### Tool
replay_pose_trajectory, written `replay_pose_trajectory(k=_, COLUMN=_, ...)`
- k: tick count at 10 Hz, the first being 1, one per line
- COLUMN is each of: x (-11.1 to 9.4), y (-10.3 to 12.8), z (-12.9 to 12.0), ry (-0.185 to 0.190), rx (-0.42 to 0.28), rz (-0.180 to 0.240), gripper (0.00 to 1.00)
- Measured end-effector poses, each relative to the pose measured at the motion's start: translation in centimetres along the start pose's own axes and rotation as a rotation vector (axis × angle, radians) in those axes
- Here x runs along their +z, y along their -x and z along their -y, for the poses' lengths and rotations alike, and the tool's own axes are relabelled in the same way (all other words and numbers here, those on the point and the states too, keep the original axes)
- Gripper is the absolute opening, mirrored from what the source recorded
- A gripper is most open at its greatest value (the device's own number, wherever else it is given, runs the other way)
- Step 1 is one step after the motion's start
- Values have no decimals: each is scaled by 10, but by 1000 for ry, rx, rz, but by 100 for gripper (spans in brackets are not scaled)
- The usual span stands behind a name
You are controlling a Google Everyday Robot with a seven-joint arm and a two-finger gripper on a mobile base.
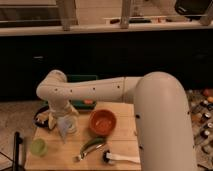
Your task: Place towel in paper cup
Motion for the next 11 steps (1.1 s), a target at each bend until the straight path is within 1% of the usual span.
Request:
replay_pose_trajectory(k=3, x=-1, y=2, z=-1, ry=-9, rx=3, rz=-8, gripper=80)
replay_pose_trajectory(k=7, x=-7, y=4, z=-3, ry=-34, rx=3, rz=-44, gripper=80)
replay_pose_trajectory(k=11, x=-7, y=4, z=-2, ry=-34, rx=1, rz=-45, gripper=80)
